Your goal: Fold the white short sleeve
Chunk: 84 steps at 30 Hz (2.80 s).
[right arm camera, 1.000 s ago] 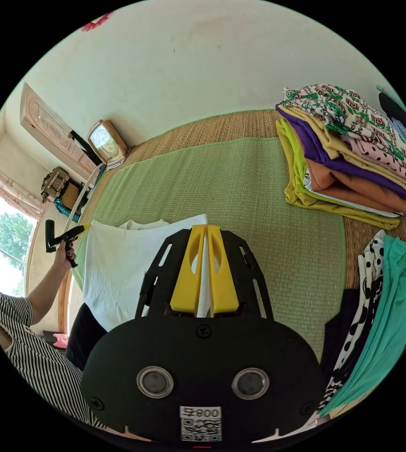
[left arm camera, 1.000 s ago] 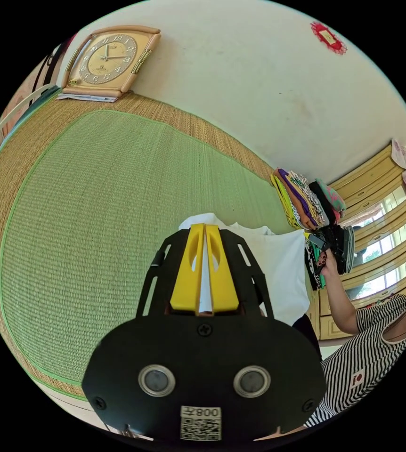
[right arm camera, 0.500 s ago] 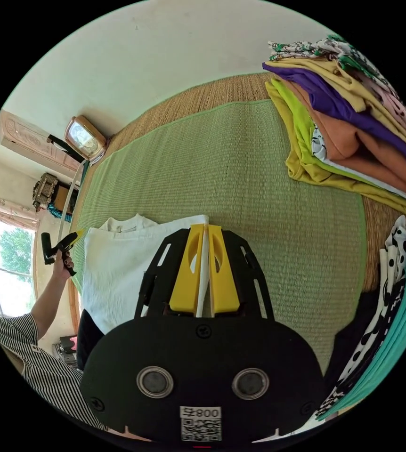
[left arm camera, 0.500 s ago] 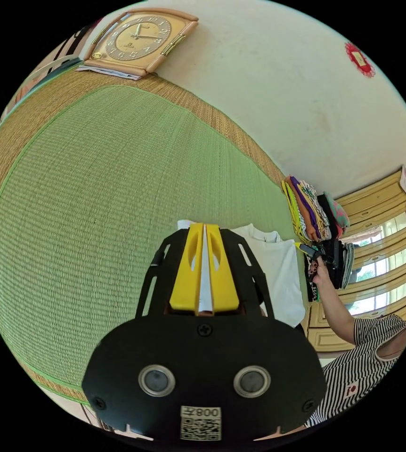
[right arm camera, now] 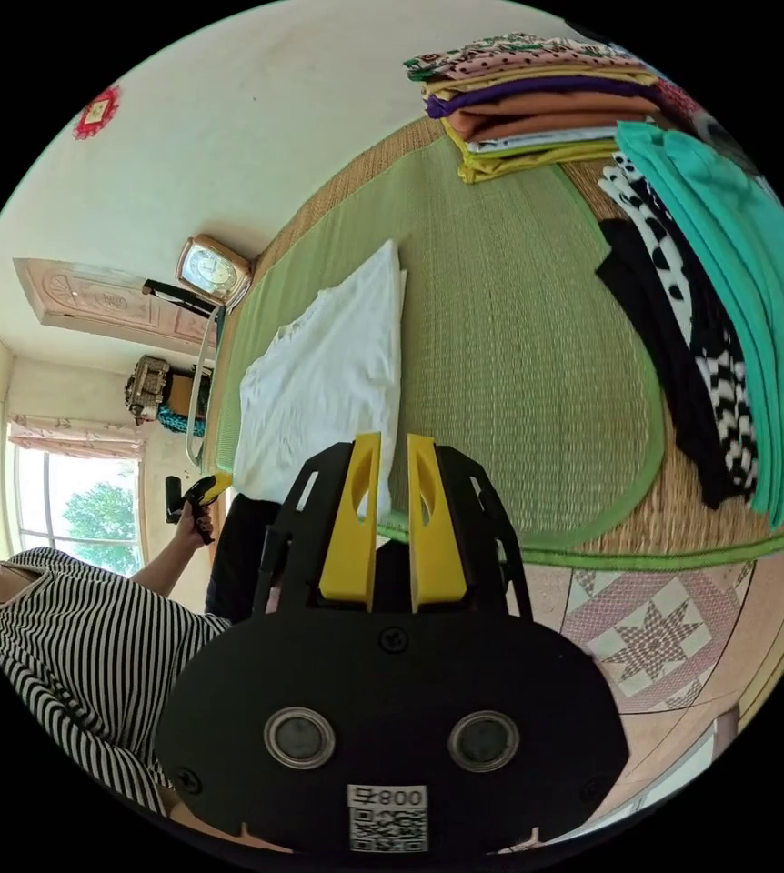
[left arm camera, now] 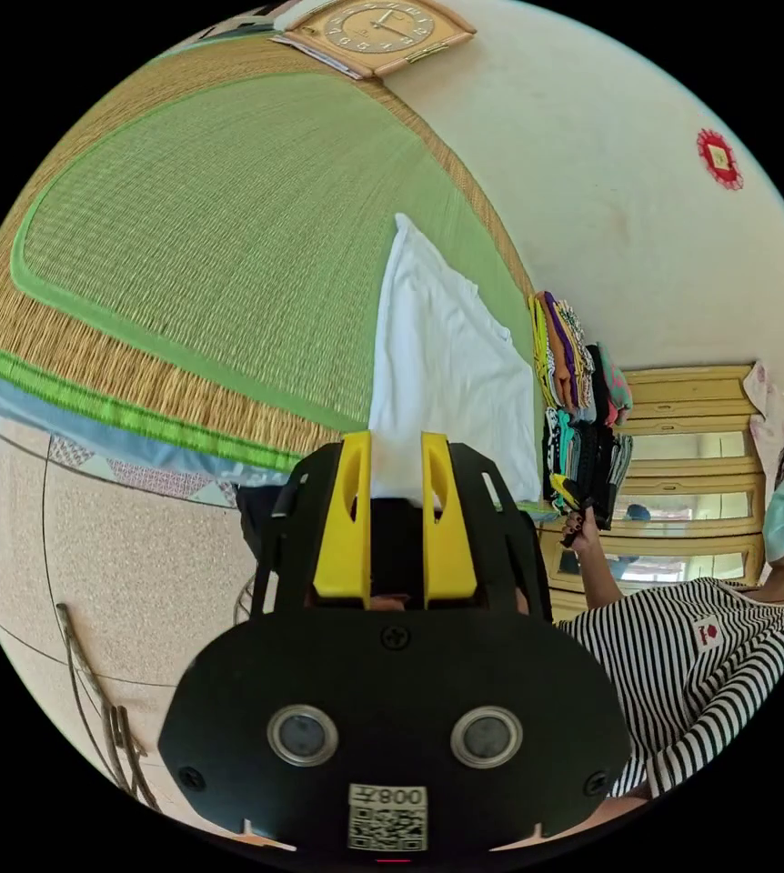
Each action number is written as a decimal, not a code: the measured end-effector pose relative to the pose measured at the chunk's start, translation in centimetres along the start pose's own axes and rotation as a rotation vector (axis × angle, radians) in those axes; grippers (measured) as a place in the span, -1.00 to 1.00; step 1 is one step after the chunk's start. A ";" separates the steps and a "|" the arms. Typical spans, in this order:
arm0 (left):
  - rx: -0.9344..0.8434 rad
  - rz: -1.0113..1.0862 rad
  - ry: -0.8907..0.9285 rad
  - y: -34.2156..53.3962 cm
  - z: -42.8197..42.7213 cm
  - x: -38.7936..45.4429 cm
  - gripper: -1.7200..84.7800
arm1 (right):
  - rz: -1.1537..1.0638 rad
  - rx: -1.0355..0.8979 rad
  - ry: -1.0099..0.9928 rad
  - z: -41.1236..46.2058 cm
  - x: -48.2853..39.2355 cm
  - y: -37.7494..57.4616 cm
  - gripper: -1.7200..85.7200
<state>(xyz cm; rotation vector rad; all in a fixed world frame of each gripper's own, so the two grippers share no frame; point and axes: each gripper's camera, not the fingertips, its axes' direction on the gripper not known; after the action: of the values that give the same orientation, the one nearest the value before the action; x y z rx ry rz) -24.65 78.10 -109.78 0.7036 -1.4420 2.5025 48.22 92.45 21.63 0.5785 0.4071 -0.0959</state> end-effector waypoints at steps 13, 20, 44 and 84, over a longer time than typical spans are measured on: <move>-0.076 0.021 -0.078 1.9 1.3 1.0 -0.94 | -0.013 -0.100 -0.018 1.6 -2.5 0.6 -0.86; -0.061 0.071 -0.083 2.6 0.4 2.9 -0.94 | -0.036 -0.119 -0.027 0.4 -5.8 0.0 -0.92; -0.025 0.207 -0.047 5.1 5.9 11.2 -0.94 | -0.558 -0.149 0.493 6.6 -32.9 3.3 -0.97; -0.320 0.384 -0.037 0.0 31.0 21.7 -0.92 | -0.746 -0.242 0.584 16.1 -47.3 1.8 -0.97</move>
<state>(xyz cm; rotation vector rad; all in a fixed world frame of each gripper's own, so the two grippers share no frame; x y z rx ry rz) -33.95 49.82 -86.37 0.4493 -2.0999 2.4258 10.80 83.95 53.72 0.1787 1.1760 -0.5917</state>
